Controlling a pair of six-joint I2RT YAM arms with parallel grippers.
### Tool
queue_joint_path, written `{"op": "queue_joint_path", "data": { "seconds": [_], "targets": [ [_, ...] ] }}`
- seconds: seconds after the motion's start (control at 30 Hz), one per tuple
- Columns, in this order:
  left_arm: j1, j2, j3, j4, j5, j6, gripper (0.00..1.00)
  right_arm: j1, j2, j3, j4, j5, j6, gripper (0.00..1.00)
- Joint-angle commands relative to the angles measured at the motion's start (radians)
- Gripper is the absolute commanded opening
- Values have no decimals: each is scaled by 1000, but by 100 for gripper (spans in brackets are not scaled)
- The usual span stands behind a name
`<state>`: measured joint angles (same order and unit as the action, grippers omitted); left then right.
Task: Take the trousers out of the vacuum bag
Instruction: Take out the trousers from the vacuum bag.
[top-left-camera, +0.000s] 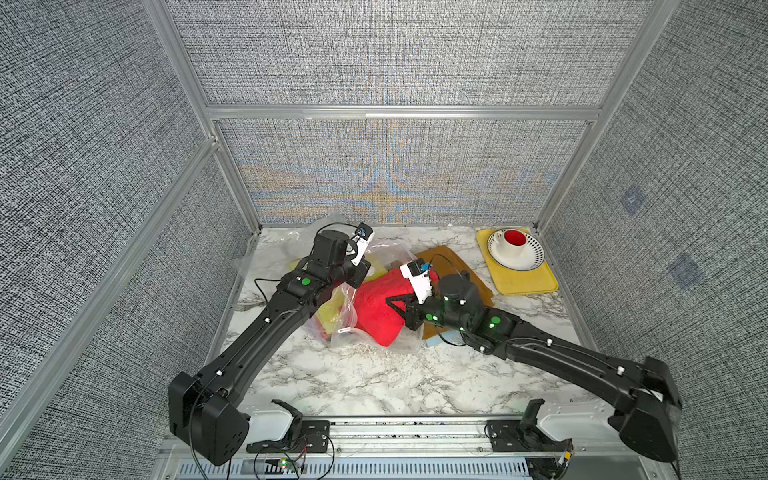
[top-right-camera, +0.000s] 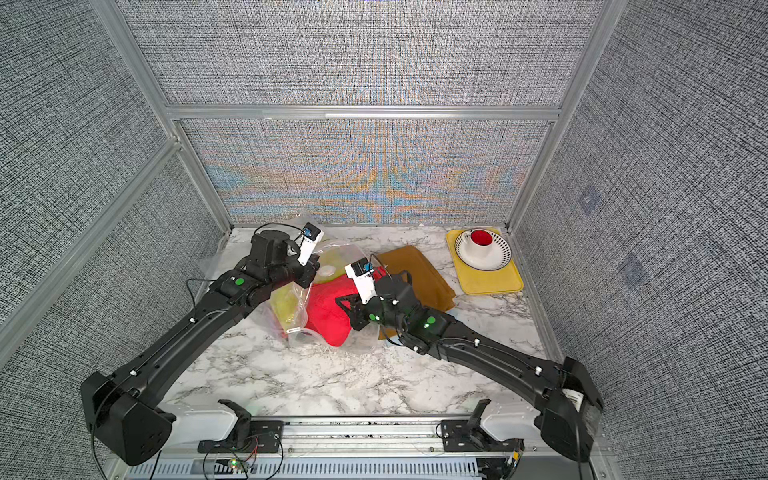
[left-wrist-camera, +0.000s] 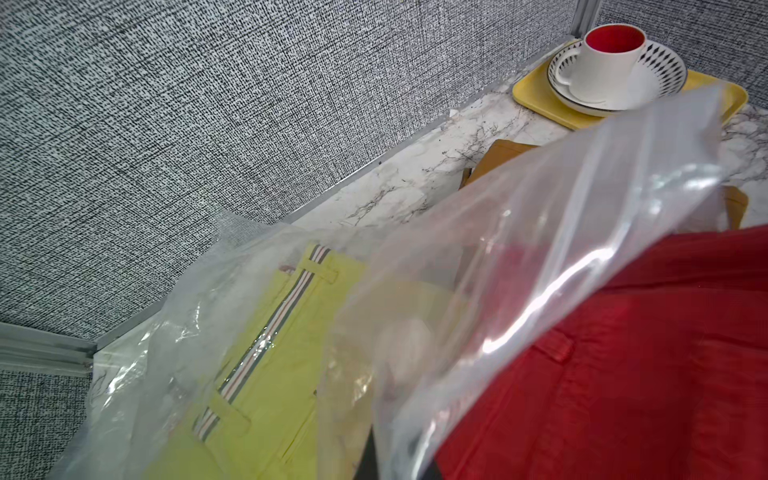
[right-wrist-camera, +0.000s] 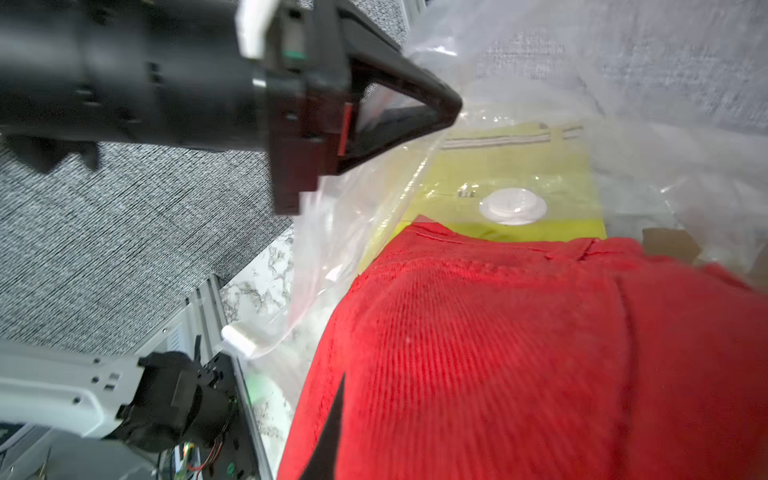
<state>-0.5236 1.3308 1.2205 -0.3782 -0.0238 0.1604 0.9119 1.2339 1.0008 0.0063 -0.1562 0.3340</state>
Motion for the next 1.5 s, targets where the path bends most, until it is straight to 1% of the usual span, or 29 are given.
{"op": "queue_joint_path", "data": {
  "seconds": [0.0,0.17,0.3,0.4,0.5,0.6,0.63,0.77,0.93,1.07,1.13,1.2,1.3,1.47],
  "targets": [
    [0,29,-6,55,-31,-15,0,2,-79,27,-48,-62,-91,0],
    [0,92,-3,65,-35,-19,0,-3,-195,61,-119,-46,-110,0],
    [1,123,-12,90,-41,-21,0,-16,-258,107,-176,2,-121,0],
    [0,137,-25,110,-58,-22,0,-45,-281,159,-236,51,-131,0],
    [2,155,-31,110,-101,-24,0,-86,-281,229,-293,105,-133,0],
    [9,170,-36,110,-150,-36,0,-132,-281,283,-311,147,-136,0],
    [18,173,-41,111,-154,-49,0,-151,-283,295,-311,158,-141,0],
    [82,147,-94,154,-104,-122,0,-260,-270,309,-298,164,-147,0],
    [124,96,-118,129,-130,-158,0,-389,-214,300,-258,129,-150,0],
    [182,8,-137,133,-14,-233,0,-483,-151,269,-162,90,-169,0],
    [189,-33,-145,139,-3,-249,0,-524,-107,256,-111,74,-173,0],
    [191,-66,-148,135,-11,-262,0,-564,-53,258,-71,24,-173,0],
    [195,-112,-144,109,-41,-266,0,-597,46,279,-30,-42,-176,0],
    [206,-202,-155,98,-78,-281,0,-618,206,351,15,-152,-187,0]
  ]
}}
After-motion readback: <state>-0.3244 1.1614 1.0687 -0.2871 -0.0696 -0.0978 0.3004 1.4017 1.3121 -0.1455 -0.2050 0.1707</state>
